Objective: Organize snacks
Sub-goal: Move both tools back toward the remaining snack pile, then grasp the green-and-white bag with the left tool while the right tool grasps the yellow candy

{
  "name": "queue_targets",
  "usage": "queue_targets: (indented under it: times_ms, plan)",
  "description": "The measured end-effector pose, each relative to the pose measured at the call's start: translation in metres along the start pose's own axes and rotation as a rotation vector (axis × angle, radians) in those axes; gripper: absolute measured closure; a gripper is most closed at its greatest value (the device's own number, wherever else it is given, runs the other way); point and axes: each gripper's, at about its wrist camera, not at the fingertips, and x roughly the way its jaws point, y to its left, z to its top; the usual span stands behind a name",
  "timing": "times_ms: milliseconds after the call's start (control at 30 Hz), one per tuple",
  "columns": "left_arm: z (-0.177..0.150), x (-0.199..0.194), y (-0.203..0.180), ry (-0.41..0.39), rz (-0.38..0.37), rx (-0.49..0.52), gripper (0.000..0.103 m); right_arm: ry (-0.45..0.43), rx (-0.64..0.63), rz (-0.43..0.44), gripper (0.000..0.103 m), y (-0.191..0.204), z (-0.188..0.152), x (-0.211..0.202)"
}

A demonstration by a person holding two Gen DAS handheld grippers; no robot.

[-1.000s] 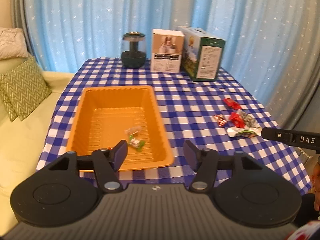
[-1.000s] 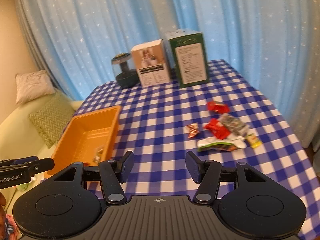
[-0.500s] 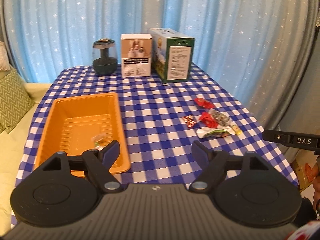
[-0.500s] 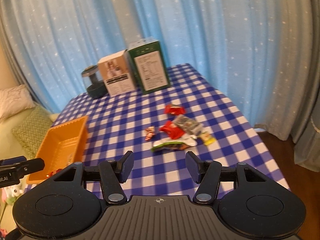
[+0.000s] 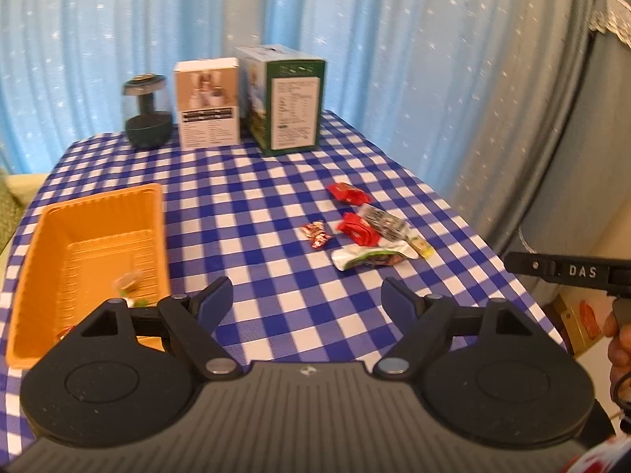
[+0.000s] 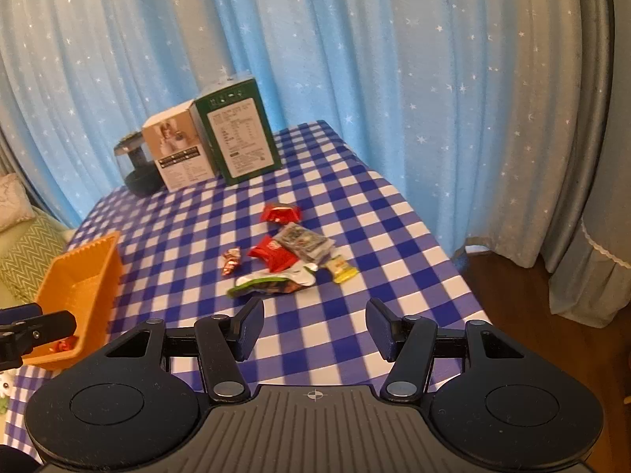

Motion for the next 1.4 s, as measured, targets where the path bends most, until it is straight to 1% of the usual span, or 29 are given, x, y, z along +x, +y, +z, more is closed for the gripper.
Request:
queue_targets:
  times_ms: [133, 267, 367, 433, 500, 600, 767, 867, 933, 1000, 1033, 1167, 1200, 1333, 1400]
  plan:
    - [0.002, 0.014, -0.012, 0.011, -0.023, 0.049, 0.023, 0.010, -0.019, -0.005, 0.046, -0.008, 0.002, 0.008]
    - [0.003, 0.033, -0.025, 0.014, -0.051, 0.122, 0.024, 0.018, -0.065, -0.012, 0.046, -0.015, 0.005, 0.018]
    - [0.003, 0.050, -0.033, 0.021, -0.076, 0.167, 0.025, 0.024, -0.092, 0.005, 0.046, -0.021, 0.008, 0.030]
    - [0.003, 0.064, -0.037, 0.038, -0.090, 0.197, 0.029, 0.029, -0.117, 0.006, 0.046, -0.024, 0.010, 0.039]
    - [0.003, 0.079, -0.041, 0.053, -0.104, 0.231, 0.032, 0.035, -0.152, 0.008, 0.046, -0.026, 0.010, 0.050]
    - [0.004, 0.101, -0.047, 0.069, -0.120, 0.283, 0.033, 0.051, -0.209, 0.015, 0.046, -0.028, 0.010, 0.069]
    - [0.009, 0.137, -0.052, 0.091, -0.146, 0.330, 0.033, 0.075, -0.265, 0.041, 0.046, -0.032, 0.011, 0.105]
    - [0.012, 0.158, -0.054, 0.102, -0.164, 0.354, 0.036, 0.085, -0.294, 0.047, 0.046, -0.033, 0.013, 0.128]
    - [0.014, 0.172, -0.055, 0.101, -0.170, 0.381, 0.039, 0.092, -0.306, 0.053, 0.048, -0.034, 0.015, 0.142]
    - [0.016, 0.186, -0.056, 0.099, -0.177, 0.414, 0.042, 0.097, -0.320, 0.058, 0.053, -0.035, 0.017, 0.155]
    - [0.018, 0.191, -0.057, 0.099, -0.185, 0.423, 0.044, 0.102, -0.324, 0.058, 0.053, -0.036, 0.019, 0.161]
    - [0.022, 0.213, -0.059, 0.103, -0.240, 0.466, 0.049, 0.124, -0.346, 0.068, 0.054, -0.038, 0.021, 0.181]
    - [0.023, 0.218, -0.060, 0.108, -0.252, 0.480, 0.052, 0.129, -0.356, 0.066, 0.055, -0.038, 0.021, 0.184]
    - [0.024, 0.235, -0.065, 0.149, -0.316, 0.529, 0.061, 0.136, -0.368, 0.073, 0.057, -0.041, 0.020, 0.194]
    - [0.025, 0.241, -0.067, 0.166, -0.334, 0.550, 0.062, 0.142, -0.363, 0.083, 0.060, -0.044, 0.020, 0.198]
